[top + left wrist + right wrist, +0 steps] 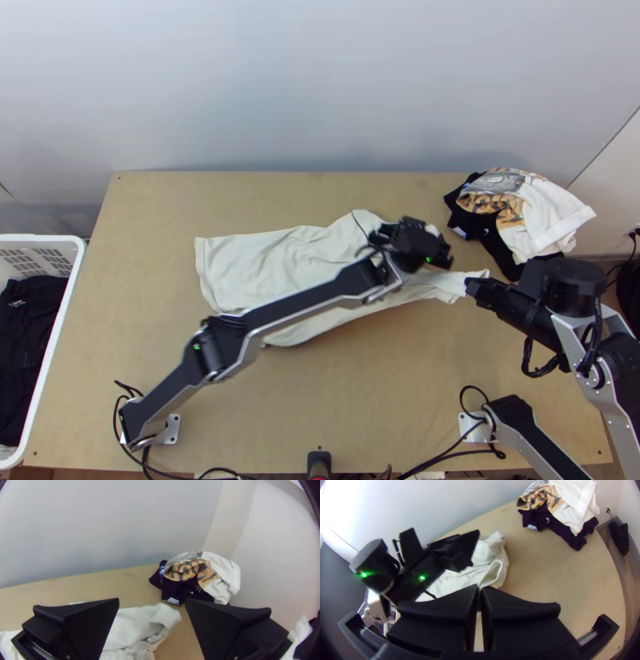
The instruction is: Fold the t-shirt
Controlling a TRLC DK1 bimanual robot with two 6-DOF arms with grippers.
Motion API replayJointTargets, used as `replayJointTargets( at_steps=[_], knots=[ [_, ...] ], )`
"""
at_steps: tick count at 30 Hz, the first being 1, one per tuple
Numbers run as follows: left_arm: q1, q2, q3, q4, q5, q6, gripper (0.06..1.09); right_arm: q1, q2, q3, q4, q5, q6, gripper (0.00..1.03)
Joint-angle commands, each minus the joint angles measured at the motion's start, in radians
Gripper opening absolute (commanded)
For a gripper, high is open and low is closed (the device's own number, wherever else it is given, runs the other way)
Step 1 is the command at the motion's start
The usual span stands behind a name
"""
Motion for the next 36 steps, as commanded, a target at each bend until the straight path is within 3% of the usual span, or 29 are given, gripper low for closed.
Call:
replayJointTargets(
  at_steps=[1, 8, 11, 18, 29, 36],
  knots=[
    [0.096, -0.18, -0.025, -0.262, 0.063, -0.024, 1.04, 0.001, 0.003, -0.008, 0.0, 0.033, 0.015, 0.02],
    [0.157, -0.354, -0.051, -0.751, 0.166, -0.035, 1.04, -0.004, -0.015, -0.012, -0.011, 0.07, -0.008, 0.02],
    [0.138, -0.456, -0.184, -0.9, 0.207, 0.005, 1.03, -0.007, -0.02, -0.02, -0.011, 0.099, -0.031, 0.02],
    [-0.004, -0.898, -0.815, -0.765, 0.214, 0.074, 1.03, -0.042, -0.034, -0.08, 0.023, 0.116, -0.045, 0.02],
    [0.045, -1.138, -1.195, -0.799, 0.22, 0.08, 1.03, -0.099, 0.008, -0.104, 0.104, 0.127, -0.037, 0.02],
    [0.088, -1.206, -1.402, -0.641, 0.198, 0.094, 1.03, -0.108, 0.026, -0.095, 0.109, 0.142, -0.042, 0.02]
  ],
)
